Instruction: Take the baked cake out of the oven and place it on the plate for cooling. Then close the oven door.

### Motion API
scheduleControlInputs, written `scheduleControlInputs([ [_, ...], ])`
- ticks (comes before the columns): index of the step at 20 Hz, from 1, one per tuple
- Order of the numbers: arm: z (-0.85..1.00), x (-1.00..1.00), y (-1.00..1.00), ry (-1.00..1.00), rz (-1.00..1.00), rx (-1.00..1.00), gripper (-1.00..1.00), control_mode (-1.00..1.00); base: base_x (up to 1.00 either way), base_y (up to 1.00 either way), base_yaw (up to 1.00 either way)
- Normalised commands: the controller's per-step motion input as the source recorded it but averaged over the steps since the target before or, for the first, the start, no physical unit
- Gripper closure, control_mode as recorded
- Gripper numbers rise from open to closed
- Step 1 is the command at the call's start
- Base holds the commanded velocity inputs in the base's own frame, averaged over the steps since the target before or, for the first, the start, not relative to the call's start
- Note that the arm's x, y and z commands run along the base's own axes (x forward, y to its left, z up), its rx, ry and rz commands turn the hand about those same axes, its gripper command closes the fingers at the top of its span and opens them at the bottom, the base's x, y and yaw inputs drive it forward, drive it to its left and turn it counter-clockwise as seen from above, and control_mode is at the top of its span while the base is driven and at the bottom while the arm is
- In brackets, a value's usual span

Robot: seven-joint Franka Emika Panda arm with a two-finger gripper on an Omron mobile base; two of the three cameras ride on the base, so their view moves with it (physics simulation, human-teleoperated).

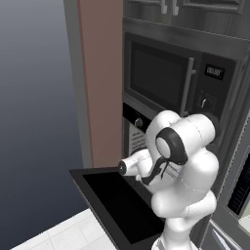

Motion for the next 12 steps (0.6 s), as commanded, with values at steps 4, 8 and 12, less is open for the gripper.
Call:
scheduleControlInputs([
  [4, -0.24, 0.23, -0.27, -0.02, -0.12, -0.14, -1.00, -1.00, 0.00, 0.00, 0.00],
  [8, -0.23, 0.21, -0.23, -0.04, -0.12, -0.15, -1.00, -1.00, 0.00, 0.00, 0.00],
  [12, -0.21, 0.17, -0.17, -0.04, -0.11, -0.14, -1.00, -1.00, 0.00, 0.00, 0.00],
])
